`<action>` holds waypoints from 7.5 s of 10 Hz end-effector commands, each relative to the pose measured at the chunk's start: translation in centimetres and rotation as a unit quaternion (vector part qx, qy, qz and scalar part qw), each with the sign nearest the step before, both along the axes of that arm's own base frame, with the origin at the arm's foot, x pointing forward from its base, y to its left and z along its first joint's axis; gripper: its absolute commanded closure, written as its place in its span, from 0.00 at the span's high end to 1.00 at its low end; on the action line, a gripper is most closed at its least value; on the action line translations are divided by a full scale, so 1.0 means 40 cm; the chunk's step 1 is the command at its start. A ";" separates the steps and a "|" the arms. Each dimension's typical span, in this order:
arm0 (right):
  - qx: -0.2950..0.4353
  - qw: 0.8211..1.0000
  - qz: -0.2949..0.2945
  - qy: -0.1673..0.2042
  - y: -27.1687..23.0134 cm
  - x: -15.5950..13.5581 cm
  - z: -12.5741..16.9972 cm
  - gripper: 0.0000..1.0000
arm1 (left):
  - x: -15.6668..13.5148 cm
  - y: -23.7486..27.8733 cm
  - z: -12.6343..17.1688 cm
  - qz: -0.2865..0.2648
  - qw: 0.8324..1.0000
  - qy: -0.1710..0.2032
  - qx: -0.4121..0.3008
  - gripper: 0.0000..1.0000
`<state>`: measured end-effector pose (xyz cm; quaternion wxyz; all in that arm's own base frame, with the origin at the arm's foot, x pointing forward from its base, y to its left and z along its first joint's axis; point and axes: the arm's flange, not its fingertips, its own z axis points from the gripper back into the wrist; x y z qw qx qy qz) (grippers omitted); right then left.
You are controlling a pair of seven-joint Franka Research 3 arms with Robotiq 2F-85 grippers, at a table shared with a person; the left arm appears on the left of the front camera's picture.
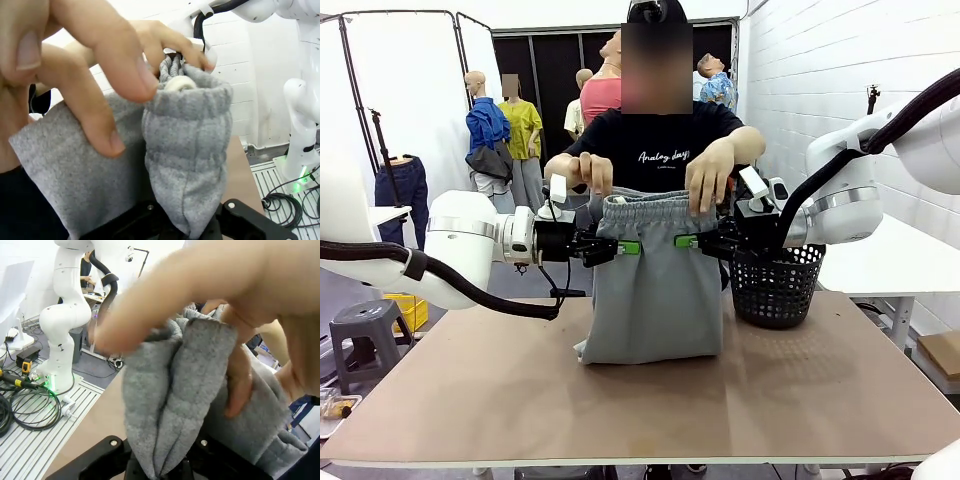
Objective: Fold the training pants.
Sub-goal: Release the ends of the Training pants and then grab the overlapped ends.
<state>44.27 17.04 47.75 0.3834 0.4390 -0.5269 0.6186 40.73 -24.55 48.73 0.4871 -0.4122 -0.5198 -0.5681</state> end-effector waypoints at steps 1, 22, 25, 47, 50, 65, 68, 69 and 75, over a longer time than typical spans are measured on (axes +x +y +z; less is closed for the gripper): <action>0.005 1.000 0.006 -0.004 -0.002 -0.006 -0.003 0.00 | -0.004 -0.003 0.007 0.001 1.000 -0.005 -0.002 0.00; 0.005 1.000 0.006 -0.004 -0.002 -0.006 -0.003 0.00 | -0.004 -0.003 0.007 0.001 1.000 -0.005 -0.002 0.00; 0.005 1.000 0.006 -0.004 -0.002 -0.006 -0.003 0.00 | -0.004 -0.003 0.007 0.001 1.000 -0.005 -0.002 0.00; 0.005 1.000 0.006 -0.004 -0.002 -0.006 -0.003 0.00 | -0.004 -0.003 0.007 0.001 1.000 -0.005 -0.002 0.00; -0.002 1.000 0.009 0.018 -0.004 -0.001 0.003 0.22 | -0.003 0.002 0.002 -0.007 1.000 -0.004 -0.003 0.20; -0.013 0.998 -0.047 0.038 -0.033 0.011 0.000 1.00 | -0.002 0.045 -0.011 0.028 0.999 0.008 -0.018 1.00; -0.030 0.995 -0.079 0.061 -0.060 0.018 -0.025 1.00 | -0.003 0.056 -0.015 0.048 0.998 0.016 -0.026 1.00; -0.026 0.994 -0.092 0.060 -0.066 0.017 -0.029 1.00 | -0.007 0.070 -0.014 0.069 0.997 0.013 -0.031 1.00; 0.003 0.986 -0.155 0.062 -0.105 0.038 -0.040 1.00 | -0.015 0.118 -0.020 0.161 0.987 0.001 -0.025 1.00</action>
